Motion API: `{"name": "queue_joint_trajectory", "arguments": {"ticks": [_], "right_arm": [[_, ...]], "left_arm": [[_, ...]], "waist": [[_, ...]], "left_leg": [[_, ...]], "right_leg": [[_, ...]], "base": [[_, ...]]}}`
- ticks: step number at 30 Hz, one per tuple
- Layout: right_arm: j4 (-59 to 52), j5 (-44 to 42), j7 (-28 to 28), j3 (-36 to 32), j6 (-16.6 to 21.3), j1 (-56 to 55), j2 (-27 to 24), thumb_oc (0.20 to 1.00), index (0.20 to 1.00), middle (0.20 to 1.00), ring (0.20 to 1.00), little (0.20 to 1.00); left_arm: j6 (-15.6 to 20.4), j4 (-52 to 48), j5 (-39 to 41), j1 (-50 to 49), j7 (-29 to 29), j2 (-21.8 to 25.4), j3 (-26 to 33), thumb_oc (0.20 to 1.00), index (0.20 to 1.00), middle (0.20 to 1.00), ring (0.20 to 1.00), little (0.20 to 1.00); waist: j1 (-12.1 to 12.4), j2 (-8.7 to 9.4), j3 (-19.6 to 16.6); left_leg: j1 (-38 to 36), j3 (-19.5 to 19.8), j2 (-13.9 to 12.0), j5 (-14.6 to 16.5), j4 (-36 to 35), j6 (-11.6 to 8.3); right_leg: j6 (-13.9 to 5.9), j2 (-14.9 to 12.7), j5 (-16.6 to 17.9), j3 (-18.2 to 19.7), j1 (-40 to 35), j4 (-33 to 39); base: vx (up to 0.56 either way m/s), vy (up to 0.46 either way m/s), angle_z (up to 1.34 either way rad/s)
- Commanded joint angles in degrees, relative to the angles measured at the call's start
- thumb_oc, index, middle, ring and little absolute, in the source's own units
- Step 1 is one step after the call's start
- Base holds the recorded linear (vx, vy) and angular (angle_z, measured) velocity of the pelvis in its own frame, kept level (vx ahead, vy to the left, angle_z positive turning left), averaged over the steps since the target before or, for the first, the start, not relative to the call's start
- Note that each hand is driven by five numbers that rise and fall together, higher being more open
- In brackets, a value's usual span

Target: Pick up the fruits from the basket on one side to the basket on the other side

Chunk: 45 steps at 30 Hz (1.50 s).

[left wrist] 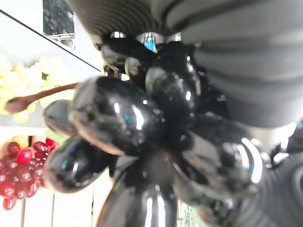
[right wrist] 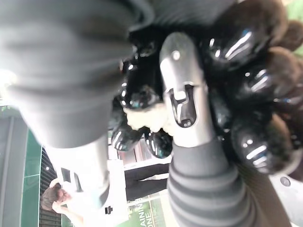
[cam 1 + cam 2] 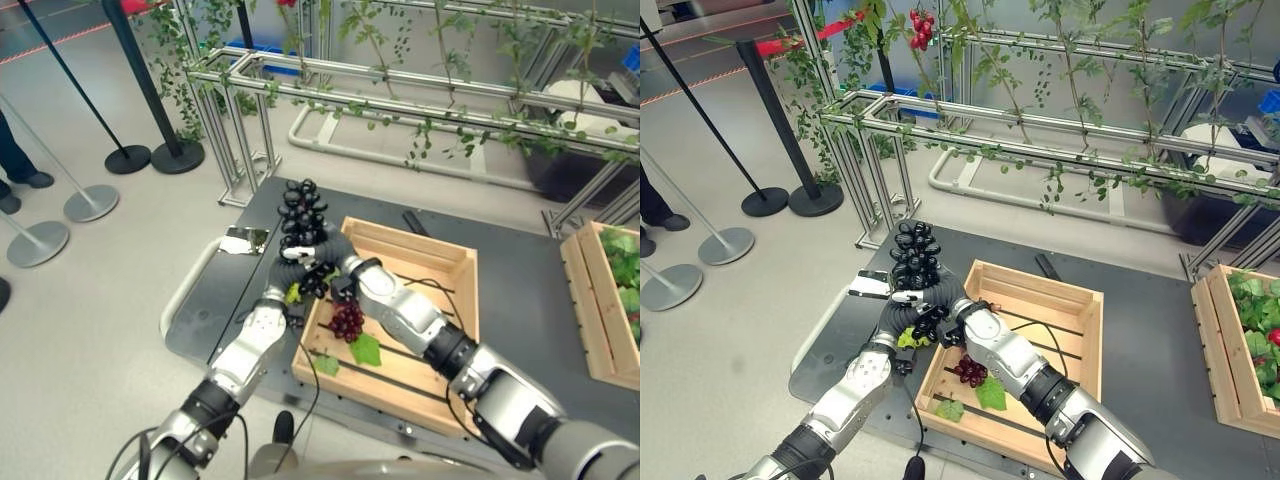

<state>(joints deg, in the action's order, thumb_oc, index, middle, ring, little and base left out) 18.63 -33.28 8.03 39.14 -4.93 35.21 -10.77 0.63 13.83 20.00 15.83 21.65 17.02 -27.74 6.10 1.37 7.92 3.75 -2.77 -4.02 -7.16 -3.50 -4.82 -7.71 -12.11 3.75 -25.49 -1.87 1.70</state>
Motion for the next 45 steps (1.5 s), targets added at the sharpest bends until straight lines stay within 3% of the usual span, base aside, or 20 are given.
{"name": "queue_joint_trajectory", "arguments": {"ticks": [1,4,5,6,7,9,15,22,23,24,25,26,29,33,38,40,41,43,44,45], "right_arm": [[-10.3,-1.5,-4.6,4.6,4.2,0.8,7.2,1.000,1.000,1.000,1.000,1.000],[-12.2,0.4,-4.8,2.5,4.2,-0.2,4.9,1.000,1.000,1.000,1.000,1.000],[-14.5,2.1,-4.6,-0.3,4.5,-1.5,2.4,1.000,1.000,1.000,1.000,1.000],[-14.5,2.1,-4.6,-0.3,4.5,-1.5,2.3,1.000,1.000,1.000,1.000,1.000],[-15.4,2.7,-4.5,-1.8,4.5,-2.7,1.1,1.000,1.000,1.000,1.000,1.000],[-16.2,4.2,-4.6,-3.6,4.4,-4.6,0.0,1.000,1.000,1.000,1.000,1.000],[-21.4,7.0,-6.5,-11.4,4.7,-13.7,-5.1,1.000,1.000,1.000,1.000,1.000],[-23.6,7.8,-7.8,-16.4,5.6,-18.3,-7.2,1.000,1.000,1.000,1.000,1.000],[-24.2,8.5,-7.6,-18.6,6.4,-19.8,-7.6,1.000,1.000,1.000,1.000,1.000],[-24.2,8.5,-7.6,-18.6,6.4,-19.8,-7.6,1.000,1.000,1.000,1.000,1.000],[-24.4,8.7,-7.5,-19.3,6.7,-20.3,-7.7,1.000,1.000,1.000,1.000,1.000],[-24.2,9.2,-7.2,-19.9,6.9,-20.9,-7.7,1.000,1.000,1.000,1.000,1.000],[-24.3,10.3,-7.0,-21.4,7.1,-23.5,-7.5,1.000,1.000,1.000,1.000,1.000],[-25.2,10.3,-6.3,-23.9,8.0,-25.9,-7.1,1.000,1.000,1.000,1.000,1.000],[-26.3,9.1,-4.6,-28.3,9.1,-28.3,-7.5,1.000,1.000,1.000,1.000,1.000],[-26.6,8.7,-4.1,-29.8,9.4,-29.4,-7.6,1.000,1.000,1.000,1.000,1.000],[-26.7,8.8,-4.1,-30.4,9.3,-30.0,-7.7,1.000,1.000,1.000,1.000,1.000],[-27.2,9.0,-3.8,-33.0,9.3,-31.8,-7.9,1.000,1.000,1.000,1.000,1.000],[-27.2,9.0,-3.5,-34.9,9.4,-33.0,-8.0,1.000,1.000,1.000,1.000,1.000],[-27.3,9.0,-3.6,-34.9,9.4,-33.1,-8.0,1.000,1.000,1.000,1.000,1.000]], "left_arm": [[3.2,3.6,2.4,8.9,0.3,-2.4,1.9,0.200,0.200,0.200,0.200,0.200],[3.7,3.3,3.2,7.2,-1.1,-1.7,2.8,0.200,0.200,0.200,0.200,0.200],[3.8,3.1,4.3,5.6,-2.5,-1.4,3.5,0.200,0.200,0.200,0.200,0.200],[3.8,3.1,4.3,5.6,-2.5,-1.5,3.5,0.200,0.200,0.200,0.200,0.200],[3.6,3.0,4.8,4.7,-3.1,-1.5,4.2,0.200,0.200,0.200,0.200,0.200],[3.4,2.8,5.5,3.1,-4.0,-1.5,5.7,0.200,0.200,0.200,0.200,0.200],[2.7,1.4,8.9,-4.9,-7.6,-1.8,11.8,0.200,0.200,0.200,0.200,0.200],[2.9,-0.5,10.6,-10.6,-9.8,-2.4,16.8,0.200,0.200,0.200,0.200,0.200],[3.0,0.2,10.4,-11.0,-10.1,-3.1,17.8,0.200,0.200,0.200,0.200,0.200],[3.0,0.2,10.4,-11.0,-10.1,-3.2,17.8,0.200,0.200,0.200,0.200,0.200],[3.1,0.6,10.4,-11.1,-10.3,-3.5,18.0,0.200,0.200,0.200,0.200,0.200],[3.1,0.9,10.3,-11.3,-10.8,-3.9,18.1,0.200,0.200,0.200,0.200,0.200],[3.2,1.2,10.5,-13.6,-11.4,-4.6,18.5,0.200,0.200,0.200,0.200,0.200],[2.8,0.4,10.1,-15.5,-11.6,-4.7,19.3,0.200,0.200,0.200,0.200,0.200],[3.2,-1.6,10.0,-17.0,-12.0,-4.2,21.1,0.200,0.200,0.200,0.200,0.200],[3.4,-3.5,10.2,-18.3,-12.4,-3.8,22.4,0.200,0.200,0.200,0.200,0.200],[3.3,-4.1,10.2,-18.8,-12.7,-3.7,22.7,0.200,0.200,0.200,0.200,0.200],[3.3,-5.7,10.0,-19.6,-13.3,-3.5,24.2,0.200,0.200,0.200,0.200,0.200],[3.1,-6.6,9.4,-20.1,-13.7,-3.3,24.5,0.200,0.200,0.200,0.200,0.200],[3.1,-6.7,9.4,-20.2,-13.7,-3.3,24.5,0.200,0.200,0.200,0.200,0.200]], "waist": [[-0.9,-0.21,0.5],[-2.2,-0.05,0.8],[-3.4,0.05,0.8],[-3.3,-0.06,0.7],[-3.6,0.03,0.7],[-3.5,-0.21,0.7],[-3.7,-2.52,0.5],[-3.6,-4.78,2.0],[-4.0,-4.97,2.8],[-4.0,-4.99,2.7],[-4.6,-4.92,2.9],[-4.9,-5.02,2.8],[-4.9,-5.50,2.3],[-5.6,-5.24,2.2],[-6.7,-4.44,1.9],[-6.8,-4.16,1.3],[-7.0,-4.11,1.0],[-7.4,-4.24,0.3],[-8.1,-4.02,-0.3],[-8.2,-3.98,-0.4]], "left_leg": [[1.6,-0.1,1.1,3.1,0.0,1.24],[2.1,-0.1,0.7,2.6,0.2,1.13],[2.1,0.7,0.8,2.6,0.5,1.31],[2.3,0.7,0.7,2.5,0.6,1.29],[2.4,1.2,0.6,2.3,0.6,1.20],[2.0,1.8,0.3,1.9,0.2,0.81],[0.5,3.5,-2.9,0.0,0.3,-2.07],[2.0,5.6,-5.6,-3.0,2.3,-4.55],[3.6,2.4,-6.9,-4.2,3.9,-4.42],[3.7,2.4,-6.9,-4.1,4.0,-4.43],[4.4,-1.8,-7.8,-4.0,5.4,-4.08],[4.6,-3.7,-8.1,-3.9,5.9,-3.92],[3.4,-4.7,-7.9,-2.8,5.7,-4.13],[1.5,-5.5,-9.1,-1.6,6.9,-4.33],[-1.2,-9.0,-12.9,1.6,10.7,-5.13],[-3.7,-8.9,-14.2,4.5,13.1,-6.05],[-4.3,-9.3,-13.9,4.4,12.9,-5.53],[-7.2,-9.1,-15.2,6.1,14.0,-6.63],[-8.6,-10.3,-16.0,6.7,13.8,-6.82],[-8.6,-10.1,-15.9,6.7,13.7,-6.78]], "right_leg": [[-0.19,-0.5,-10.3,-1.0,-0.3,-9.5],[0.18,2.7,-12.6,8.0,1.0,-9.6],[0.86,5.8,-14.3,16.1,1.2,-9.9],[0.89,6.0,-14.0,16.2,1.4,-9.7],[1.28,6.7,-14.1,18.5,0.9,-8.7],[1.52,6.6,-12.7,18.3,0.2,-7.2],[2.44,8.3,-11.5,15.4,-5.8,-0.2],[4.29,10.6,-11.5,12.8,-9.2,3.2],[4.75,10.5,-11.3,11.0,-8.7,3.2],[4.75,10.5,-11.3,11.0,-8.7,3.2],[4.70,10.2,-11.2,9.6,-8.1,3.2],[4.70,10.0,-11.2,8.8,-7.8,3.3],[4.46,9.6,-10.5,7.5,-7.6,3.3],[4.53,8.2,-10.0,4.5,-7.1,3.1],[4.65,5.4,-9.7,-1.7,-6.0,1.6],[3.98,3.6,-10.0,-3.8,-5.5,0.1],[3.92,2.4,-8.6,-5.7,-4.8,-0.4],[3.06,0.4,-8.3,-7.8,-4.2,-1.8],[2.13,-1.9,-7.0,-10.4,-3.0,-3.4],[2.00,-2.1,-7.1,-10.5,-2.9,-3.6]], "base": [[-0.06,-0.045,-0.04],[-0.02,-0.076,-0.08],[0.03,-0.074,-0.03],[0.03,-0.104,0.32],[0.00,-0.111,0.43],[0.03,-0.178,0.16],[0.03,-0.158,0.08],[-0.06,-0.130,0.24],[-0.11,-0.040,0.34],[-0.19,-0.055,0.60],[-0.11,-0.032,0.63],[-0.13,-0.039,0.81],[-0.02,0.011,0.52],[-0.06,0.055,0.46],[-0.13,0.108,0.63],[-0.09,0.138,0.81],[-0.09,0.188,0.27],[-0.21,0.333,0.32],[-0.21,0.327,0.74],[-0.20,0.324,0.95]]}}
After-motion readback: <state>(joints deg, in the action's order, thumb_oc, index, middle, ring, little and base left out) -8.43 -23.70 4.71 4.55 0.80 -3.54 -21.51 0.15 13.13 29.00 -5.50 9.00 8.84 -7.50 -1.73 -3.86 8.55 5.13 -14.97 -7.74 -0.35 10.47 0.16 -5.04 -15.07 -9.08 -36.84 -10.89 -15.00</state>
